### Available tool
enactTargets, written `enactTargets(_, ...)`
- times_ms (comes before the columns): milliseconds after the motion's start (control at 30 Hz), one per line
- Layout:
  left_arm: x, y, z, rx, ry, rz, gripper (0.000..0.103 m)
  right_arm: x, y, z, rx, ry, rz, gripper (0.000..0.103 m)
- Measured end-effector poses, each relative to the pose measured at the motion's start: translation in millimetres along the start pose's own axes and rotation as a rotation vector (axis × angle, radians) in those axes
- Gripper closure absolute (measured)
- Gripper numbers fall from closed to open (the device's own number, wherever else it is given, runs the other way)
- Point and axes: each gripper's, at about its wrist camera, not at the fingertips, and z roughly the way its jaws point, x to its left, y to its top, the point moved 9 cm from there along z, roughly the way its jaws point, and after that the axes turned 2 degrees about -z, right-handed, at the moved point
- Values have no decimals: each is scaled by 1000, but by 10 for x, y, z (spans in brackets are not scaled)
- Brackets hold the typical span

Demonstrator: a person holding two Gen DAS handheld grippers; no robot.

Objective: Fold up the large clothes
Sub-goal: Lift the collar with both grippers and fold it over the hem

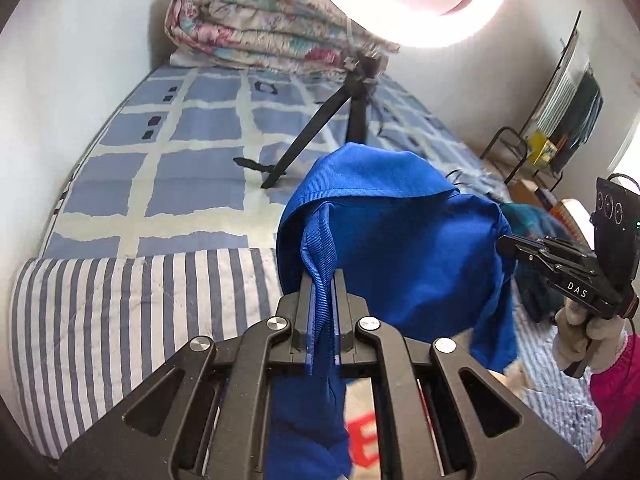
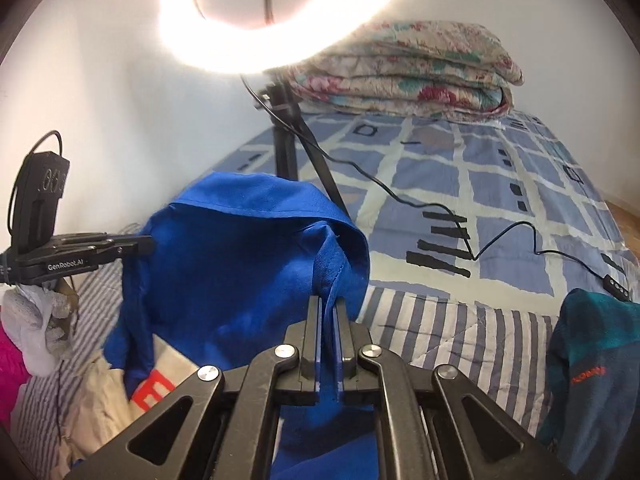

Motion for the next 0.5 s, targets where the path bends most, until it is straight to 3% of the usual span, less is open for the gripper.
enactTargets(167, -199, -117, -458, -31, -33, 17, 100, 222, 9, -453, -62, 53, 15, 101)
enactTargets(400, -521, -450, -1183, -70, -19, 84, 100, 571, -169, -1150, -113, 88, 11, 102)
enactTargets(500, -598, -619, -1467, -90, -45, 48, 100, 730, -316, -1471, -129, 97, -15, 102)
